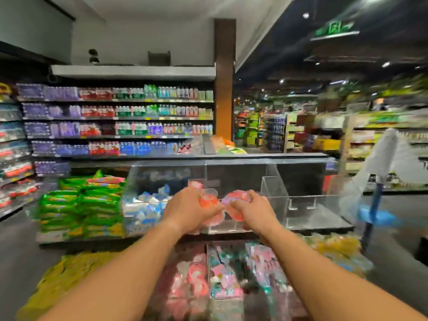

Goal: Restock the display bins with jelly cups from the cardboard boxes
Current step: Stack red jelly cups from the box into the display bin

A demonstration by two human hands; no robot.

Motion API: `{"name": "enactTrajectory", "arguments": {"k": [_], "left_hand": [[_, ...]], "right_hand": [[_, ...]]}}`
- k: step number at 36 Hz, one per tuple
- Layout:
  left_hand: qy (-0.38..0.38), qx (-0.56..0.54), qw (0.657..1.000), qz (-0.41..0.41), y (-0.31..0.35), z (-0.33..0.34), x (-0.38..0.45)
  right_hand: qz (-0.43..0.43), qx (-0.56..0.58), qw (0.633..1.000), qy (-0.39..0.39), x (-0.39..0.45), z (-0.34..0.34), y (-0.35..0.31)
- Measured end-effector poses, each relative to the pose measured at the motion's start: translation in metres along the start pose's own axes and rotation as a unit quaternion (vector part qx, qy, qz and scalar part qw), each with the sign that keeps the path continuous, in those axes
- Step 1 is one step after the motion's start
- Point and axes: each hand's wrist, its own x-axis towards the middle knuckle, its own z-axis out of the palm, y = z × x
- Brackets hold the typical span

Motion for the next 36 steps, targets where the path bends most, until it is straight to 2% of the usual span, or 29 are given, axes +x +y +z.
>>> {"name": "enactTrajectory", "arguments": {"k": [2,6,13,16,19,23,26,36], "left_hand": [[-0.005,0.008,1.0,0.003,0.015,0.013,0.014],[-0.013,0.017,1.0,0.014,0.029,0.026,0.043],[0.016,0.046,0.998,0.03,0.018,0.025,0.099],[0.022,0.065,0.996,0.049,0.007,0.021,0.125],[0.031,0.061,0.997,0.047,-0.002,0.019,0.148],[0.021,0.076,0.996,0.029,-0.012,0.021,0.17],[0.013,0.086,0.996,0.019,-0.016,0.027,0.182],[0.037,0.095,0.995,0.021,-0.027,0.049,0.207]], "right_hand": [[0.004,0.024,1.0,0.0,0.027,-0.014,0.022],[0.031,0.077,0.997,-0.001,0.022,-0.039,-0.006],[0.068,0.129,0.989,-0.012,0.096,-0.035,-0.029],[0.099,0.094,0.989,-0.049,0.135,-0.028,-0.042],[0.134,0.001,0.988,-0.073,0.173,-0.017,-0.043],[0.204,-0.087,0.959,-0.175,0.212,0.004,-0.027],[0.203,-0.18,0.924,-0.269,0.232,0.022,-0.02],[0.2,-0.249,0.841,-0.437,0.281,0.046,0.004]]}}
